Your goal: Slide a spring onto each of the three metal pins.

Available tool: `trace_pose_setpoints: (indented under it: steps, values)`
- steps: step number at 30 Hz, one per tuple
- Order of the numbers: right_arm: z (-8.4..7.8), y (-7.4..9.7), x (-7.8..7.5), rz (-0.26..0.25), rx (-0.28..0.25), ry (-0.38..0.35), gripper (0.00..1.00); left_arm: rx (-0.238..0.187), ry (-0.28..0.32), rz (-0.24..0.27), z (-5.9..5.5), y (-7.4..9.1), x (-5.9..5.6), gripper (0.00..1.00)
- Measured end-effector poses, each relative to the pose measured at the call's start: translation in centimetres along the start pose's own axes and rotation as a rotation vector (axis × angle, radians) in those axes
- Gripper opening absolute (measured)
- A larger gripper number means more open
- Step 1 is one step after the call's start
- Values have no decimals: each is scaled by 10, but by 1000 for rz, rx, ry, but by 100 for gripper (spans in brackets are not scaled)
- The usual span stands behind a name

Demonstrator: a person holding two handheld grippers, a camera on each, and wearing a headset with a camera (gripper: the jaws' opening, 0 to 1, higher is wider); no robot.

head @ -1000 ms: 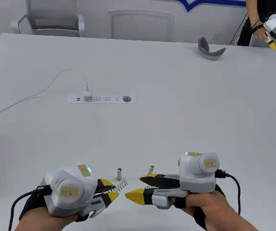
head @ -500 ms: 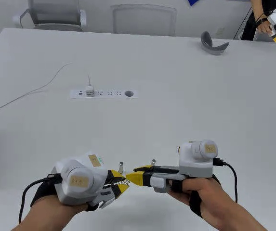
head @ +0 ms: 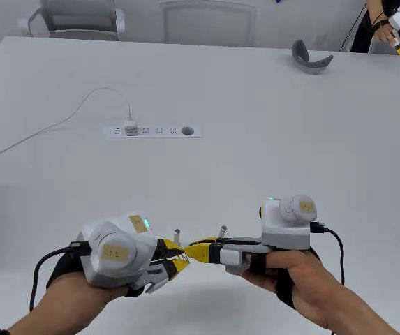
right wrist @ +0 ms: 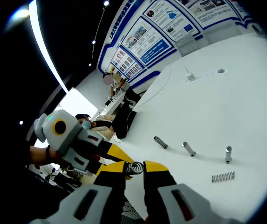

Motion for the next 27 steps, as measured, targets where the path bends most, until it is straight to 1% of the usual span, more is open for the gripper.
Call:
trace_pose_setpoints:
  steps: [6,9,10,14,21,27]
  values:
    - [5,3,5,23,-1,-6,13,-14,18,-16,2,0,1,10]
    - [8,4,8,21,24,50,13,-24,31,-27,4,0,2,10]
    - [9,5,9,19,40,81,13,-26,34,-30,5,0,2,10]
    - [11,6,12,12,91,156,12,-40,54,-46,7,0,2,10]
    - [14,8,22,25,200,293,12,-71,94,-91,13,1,0,10]
    - [10,8,25,28,333,419,12,-71,88,-110,13,1,-3,10]
Point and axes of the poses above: the centre of the closed fingertips' face, and the gripper's own axes: y roughly backward along the fingers, x roughly to its left, z roughly out of its top, the point moved 2 cm from there along y, roughly backward along the fingers, and after that the axes turned 4 degrees about -y, right-handed, at the moved point
